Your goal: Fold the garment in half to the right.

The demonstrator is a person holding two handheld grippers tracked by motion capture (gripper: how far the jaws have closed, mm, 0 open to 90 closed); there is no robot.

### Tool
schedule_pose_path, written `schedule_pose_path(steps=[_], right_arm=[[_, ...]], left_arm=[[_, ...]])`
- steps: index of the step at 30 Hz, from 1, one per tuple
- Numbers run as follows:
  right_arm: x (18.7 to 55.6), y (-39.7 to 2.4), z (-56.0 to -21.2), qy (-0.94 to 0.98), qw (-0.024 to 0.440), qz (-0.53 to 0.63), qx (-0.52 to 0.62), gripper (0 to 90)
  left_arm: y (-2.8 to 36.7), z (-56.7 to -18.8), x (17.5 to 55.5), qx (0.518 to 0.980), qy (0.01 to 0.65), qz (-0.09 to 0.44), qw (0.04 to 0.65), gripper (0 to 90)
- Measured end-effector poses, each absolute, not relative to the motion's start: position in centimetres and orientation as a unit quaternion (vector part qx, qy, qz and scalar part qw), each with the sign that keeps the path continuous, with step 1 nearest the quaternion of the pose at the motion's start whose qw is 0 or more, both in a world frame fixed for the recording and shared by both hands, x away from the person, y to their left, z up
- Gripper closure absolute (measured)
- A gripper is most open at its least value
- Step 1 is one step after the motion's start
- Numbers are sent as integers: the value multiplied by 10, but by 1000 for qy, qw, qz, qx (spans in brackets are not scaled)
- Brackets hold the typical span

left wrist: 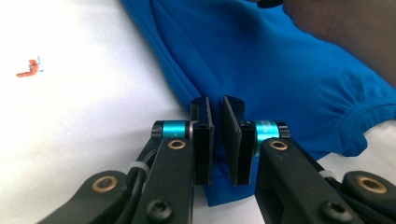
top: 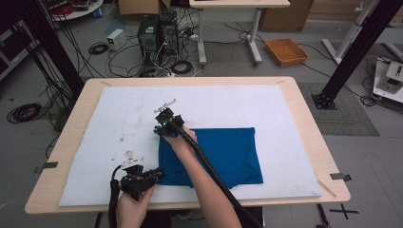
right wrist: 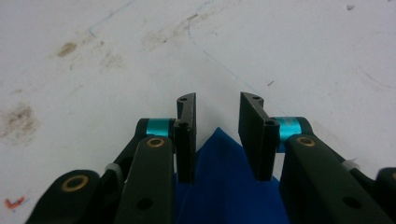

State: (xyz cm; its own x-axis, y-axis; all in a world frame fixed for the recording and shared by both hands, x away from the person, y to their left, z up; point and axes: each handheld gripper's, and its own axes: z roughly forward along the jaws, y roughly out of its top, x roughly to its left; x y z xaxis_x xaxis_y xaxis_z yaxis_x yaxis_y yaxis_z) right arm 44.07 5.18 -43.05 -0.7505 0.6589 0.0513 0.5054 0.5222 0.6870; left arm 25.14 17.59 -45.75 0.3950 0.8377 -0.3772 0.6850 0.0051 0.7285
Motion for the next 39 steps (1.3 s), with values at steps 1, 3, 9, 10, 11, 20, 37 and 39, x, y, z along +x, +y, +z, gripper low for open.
schedule_pose_path(steps=[1,3,9,10,11,20,37,39], right_arm=[[440,53,-431,869,119,347,333,668],[440,57,-435,873,121,339,330,669],[436,65,-439,886,139,320,305,867],[434,66,-438,888,155,311,300,873],[434,67,-439,888,160,312,298,876],[440,36,-408,849,117,397,329,879],[441,-85,-365,802,63,483,345,879],[441,-104,-365,800,66,483,350,879]], left_arm=[[176,-457,251,700,544,84,455,821],[176,-457,251,701,543,84,454,820],[175,-457,251,703,542,87,453,819],[175,-457,251,703,542,87,452,819],[175,-457,251,702,543,88,452,820],[175,-450,249,704,535,96,457,838],[89,-402,251,728,442,62,521,838],[70,-403,255,730,436,49,524,839]])
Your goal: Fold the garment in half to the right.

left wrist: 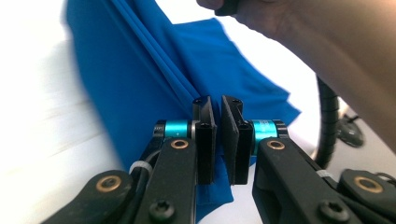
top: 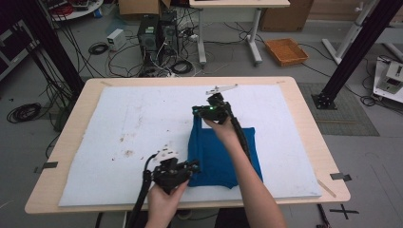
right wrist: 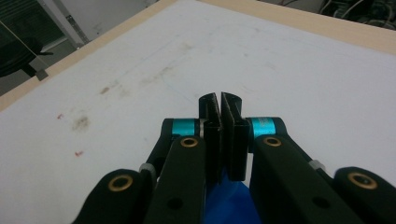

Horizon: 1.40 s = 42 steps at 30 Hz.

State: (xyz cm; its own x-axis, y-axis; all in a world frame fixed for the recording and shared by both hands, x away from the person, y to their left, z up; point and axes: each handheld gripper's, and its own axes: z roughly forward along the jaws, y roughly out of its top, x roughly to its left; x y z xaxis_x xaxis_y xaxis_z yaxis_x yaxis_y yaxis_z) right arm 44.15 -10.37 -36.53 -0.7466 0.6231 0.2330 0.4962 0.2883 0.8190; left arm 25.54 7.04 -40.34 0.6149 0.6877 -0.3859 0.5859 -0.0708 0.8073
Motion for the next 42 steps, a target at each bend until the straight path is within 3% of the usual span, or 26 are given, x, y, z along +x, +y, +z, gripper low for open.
schedule_pose_path(steps=[10,21,22,26,29,32,42], right_arm=[[442,-188,-372,794,88,467,380,880],[442,-235,-389,801,118,416,413,879],[441,-237,-391,801,124,410,418,878],[439,-246,-396,795,156,381,446,833],[434,-254,-394,781,182,371,469,742],[423,-260,-390,767,201,384,474,708],[380,-252,-414,779,162,395,460,709]], left_arm=[[-9,-417,274,739,415,2,531,840],[-64,-433,286,748,410,-28,520,839],[-67,-434,288,749,407,-36,522,830],[-80,-441,290,751,383,-77,532,647],[-80,-442,285,758,370,-63,533,576],[-74,-439,281,763,362,-47,533,540],[-11,-416,266,777,342,7,528,522]])
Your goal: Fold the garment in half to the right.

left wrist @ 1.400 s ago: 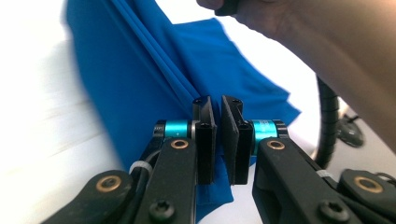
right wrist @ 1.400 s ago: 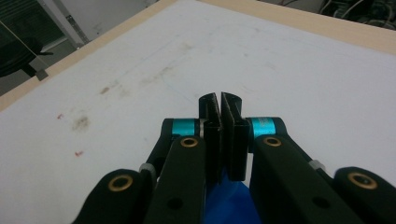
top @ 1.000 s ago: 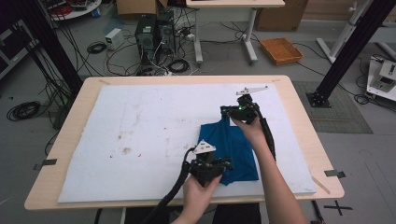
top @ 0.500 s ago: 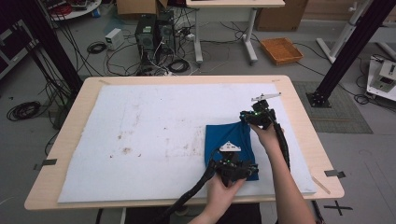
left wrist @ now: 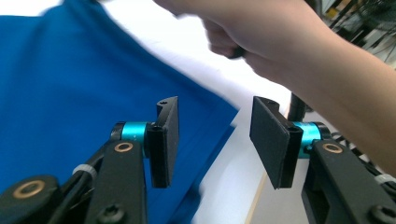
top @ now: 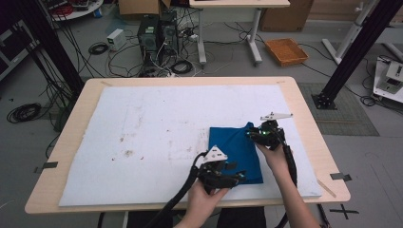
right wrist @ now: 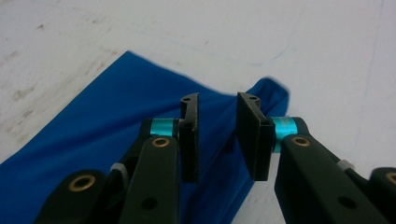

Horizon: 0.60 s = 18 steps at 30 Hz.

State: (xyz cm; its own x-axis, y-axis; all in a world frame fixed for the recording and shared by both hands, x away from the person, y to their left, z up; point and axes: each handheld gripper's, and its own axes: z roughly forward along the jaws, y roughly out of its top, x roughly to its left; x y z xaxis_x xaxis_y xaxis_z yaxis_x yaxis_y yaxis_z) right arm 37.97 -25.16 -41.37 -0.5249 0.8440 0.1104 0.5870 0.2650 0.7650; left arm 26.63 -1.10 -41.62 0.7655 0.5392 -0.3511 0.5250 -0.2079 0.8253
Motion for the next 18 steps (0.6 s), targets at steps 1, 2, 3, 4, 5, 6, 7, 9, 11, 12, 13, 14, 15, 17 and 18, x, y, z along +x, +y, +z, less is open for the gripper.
schedule_pose_path(steps=[1,2,3,4,5,6,7,9,11,12,13,14,15,17,18], right_arm=[[376,-250,-416,782,164,390,458,709],[374,-249,-420,784,167,381,460,718],[373,-249,-423,785,170,373,465,766],[373,-251,-426,787,167,368,467,831],[372,-253,-428,784,166,370,470,890],[370,-256,-428,780,167,375,473,892],[367,-259,-429,774,166,380,479,895],[363,-267,-429,764,164,390,487,898],[359,-273,-429,758,161,395,493,898],[357,-276,-430,755,157,396,498,897],[355,-278,-430,754,155,394,502,897],[354,-280,-431,754,154,391,504,896],[352,-282,-432,752,152,388,510,894],[350,-285,-434,747,149,391,516,881],[349,-287,-434,744,151,394,518,864]], left_arm=[[-3,-416,265,778,346,13,525,521],[5,-416,264,778,348,18,523,522],[13,-416,263,777,352,21,521,521],[20,-415,263,776,357,24,519,522],[28,-415,262,775,360,27,519,521],[35,-415,261,773,364,30,519,521],[41,-414,260,771,367,34,520,521],[53,-414,258,769,370,37,520,521],[64,-413,256,767,373,42,520,521],[68,-413,255,766,376,42,520,521],[73,-414,254,765,377,44,521,521],[77,-414,254,764,379,46,521,521],[80,-415,253,764,381,46,519,521],[87,-416,252,761,385,47,519,521],[90,-417,252,760,389,48,519,521]])
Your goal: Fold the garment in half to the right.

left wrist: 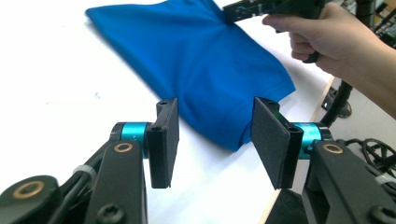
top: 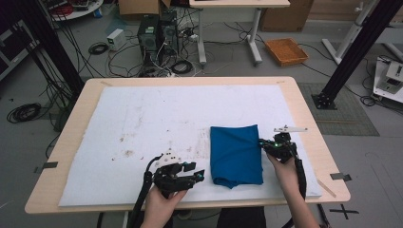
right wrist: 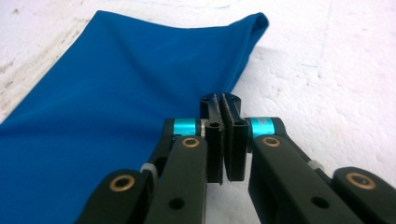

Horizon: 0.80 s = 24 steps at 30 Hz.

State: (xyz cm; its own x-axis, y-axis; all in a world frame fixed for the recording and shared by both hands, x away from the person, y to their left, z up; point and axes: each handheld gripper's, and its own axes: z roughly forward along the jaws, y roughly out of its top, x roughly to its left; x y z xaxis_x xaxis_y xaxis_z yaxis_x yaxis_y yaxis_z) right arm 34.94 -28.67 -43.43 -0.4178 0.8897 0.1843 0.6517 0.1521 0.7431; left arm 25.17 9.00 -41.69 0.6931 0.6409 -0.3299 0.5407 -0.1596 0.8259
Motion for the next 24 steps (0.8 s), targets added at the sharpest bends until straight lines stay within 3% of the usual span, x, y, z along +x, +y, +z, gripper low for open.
schedule_pose_path(steps=[2,5,15,18,22,24], right_arm=[[347,-289,-433,735,156,397,528,748],[337,-292,-430,725,147,415,530,695],[246,-294,-442,722,104,450,515,620],[238,-293,-449,730,106,442,511,684],[239,-290,-450,745,109,435,494,899],[238,-292,-450,746,114,432,493,900]], left_arm=[[96,-418,251,757,392,50,520,521],[105,-416,251,756,394,57,520,513],[138,-409,243,738,410,80,530,507],[143,-410,243,735,415,82,530,499],[146,-411,244,735,418,91,525,499],[148,-412,245,735,419,93,524,499]])
